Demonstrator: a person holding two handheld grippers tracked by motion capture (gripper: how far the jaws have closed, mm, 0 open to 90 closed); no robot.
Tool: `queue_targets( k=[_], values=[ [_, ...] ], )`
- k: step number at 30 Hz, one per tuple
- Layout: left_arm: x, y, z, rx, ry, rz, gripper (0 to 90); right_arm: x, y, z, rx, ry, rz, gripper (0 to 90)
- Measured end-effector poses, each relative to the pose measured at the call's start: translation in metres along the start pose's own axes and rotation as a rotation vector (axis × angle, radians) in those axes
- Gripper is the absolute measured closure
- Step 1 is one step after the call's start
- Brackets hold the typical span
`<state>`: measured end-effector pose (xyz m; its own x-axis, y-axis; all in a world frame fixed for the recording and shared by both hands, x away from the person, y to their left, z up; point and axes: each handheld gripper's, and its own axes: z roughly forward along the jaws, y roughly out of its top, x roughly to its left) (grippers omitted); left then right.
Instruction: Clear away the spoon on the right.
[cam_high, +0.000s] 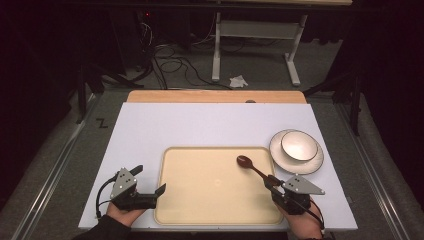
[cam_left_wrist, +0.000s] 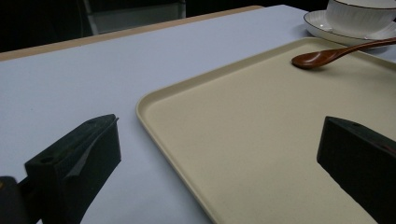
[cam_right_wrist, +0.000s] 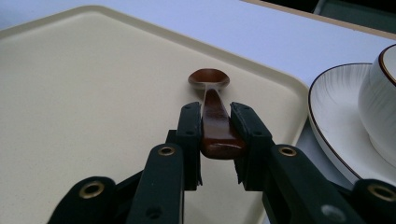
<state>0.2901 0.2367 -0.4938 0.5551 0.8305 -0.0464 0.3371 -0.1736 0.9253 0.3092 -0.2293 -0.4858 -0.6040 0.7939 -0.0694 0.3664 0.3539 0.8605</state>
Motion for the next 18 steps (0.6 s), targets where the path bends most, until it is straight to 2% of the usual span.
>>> queue_targets(
  k=[2, 4, 7, 12, 15, 18],
  values=[
    [-0.0001, 0.0, 0.0, 0.0, 0.0, 0.0, 0.3, 0.0, -0.0001, -0.0001, 0.001, 0.0, 0.001, 75.6],
    [-0.0001, 0.0001, -0.0001, 0.0, 0.0, 0.0, 0.3, -0.0009, -0.0007, 0.0, -0.007, 0.019, 0.012, 67.0],
    [-0.0001, 0.0, -0.0001, 0.0, 0.0, 0.001, 0.3, -0.0009, -0.0009, -0.0004, -0.011, 0.029, 0.017, 60.8],
    [-0.0001, 0.0001, -0.0003, 0.001, 0.001, 0.002, 0.3, -0.0021, -0.0004, -0.0019, -0.024, 0.014, 0.011, 59.2],
    [-0.0002, 0.0001, -0.0004, 0.001, 0.001, 0.002, 0.3, -0.0043, -0.0017, -0.001, 0.006, -0.004, 0.028, 71.5],
    [-0.0002, 0.0, -0.0002, 0.002, 0.002, 0.002, 0.3, -0.0076, -0.0041, 0.0031, 0.083, -0.018, 0.025, 87.6]
  ],
)
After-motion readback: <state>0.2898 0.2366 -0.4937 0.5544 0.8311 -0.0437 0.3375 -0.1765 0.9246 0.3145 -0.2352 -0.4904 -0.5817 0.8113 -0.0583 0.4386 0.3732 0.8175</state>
